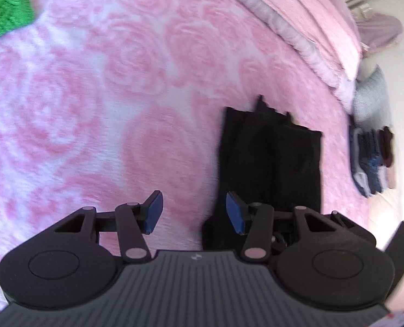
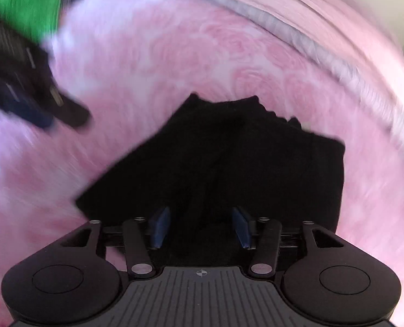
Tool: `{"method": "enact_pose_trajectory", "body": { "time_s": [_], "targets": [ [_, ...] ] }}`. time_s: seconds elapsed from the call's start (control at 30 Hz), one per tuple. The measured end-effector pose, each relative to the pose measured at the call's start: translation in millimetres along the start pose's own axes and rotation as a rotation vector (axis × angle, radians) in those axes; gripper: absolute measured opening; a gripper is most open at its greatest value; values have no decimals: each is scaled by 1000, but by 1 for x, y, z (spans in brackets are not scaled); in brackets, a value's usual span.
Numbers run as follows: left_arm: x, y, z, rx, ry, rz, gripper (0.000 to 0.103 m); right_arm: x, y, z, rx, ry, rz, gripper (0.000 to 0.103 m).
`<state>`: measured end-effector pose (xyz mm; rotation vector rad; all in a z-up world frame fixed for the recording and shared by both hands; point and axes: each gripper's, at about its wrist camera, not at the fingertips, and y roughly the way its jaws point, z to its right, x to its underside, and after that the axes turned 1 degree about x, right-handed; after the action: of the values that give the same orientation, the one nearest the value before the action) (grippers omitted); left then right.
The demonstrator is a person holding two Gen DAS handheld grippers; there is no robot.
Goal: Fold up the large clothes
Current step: 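Grasp the black top's end with both grippers and fold it over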
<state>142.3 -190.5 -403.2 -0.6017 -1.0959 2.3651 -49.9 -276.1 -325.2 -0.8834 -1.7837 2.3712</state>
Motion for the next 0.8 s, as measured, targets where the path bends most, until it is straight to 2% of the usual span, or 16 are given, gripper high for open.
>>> {"method": "enact_pose_trajectory", "body": {
  "time_s": [0.07,0.13,0.2,0.3,0.37,0.43,0.5,0.6,0.67,0.8],
  "targets": [
    [-2,5,8,50,-15,-18,45,4,-26,29,-20,132,27,48],
    [-3,15,21,110,-15,-35,45,9,-47,60,22,282,54,48],
    [-3,29,35,175,-15,-70,45,21,-53,100,85,441,41,48],
    [-3,63,48,233,-43,-153,45,47,-38,152,144,659,-51,48],
    [-2,85,55,233,-47,-182,45,68,-22,180,134,808,-95,48],
    [-2,102,59,218,-50,-209,45,83,-5,197,114,903,-145,48],
    [-1,112,64,206,-37,-227,45,98,5,208,76,969,-180,48],
    [0,123,72,210,-10,-245,45,101,17,204,13,1015,-181,48],
    [2,123,78,225,17,-237,45,98,21,208,-19,1012,-163,48],
    [-2,128,83,214,55,-214,45,92,30,206,-19,978,-167,48]
  ]
}}
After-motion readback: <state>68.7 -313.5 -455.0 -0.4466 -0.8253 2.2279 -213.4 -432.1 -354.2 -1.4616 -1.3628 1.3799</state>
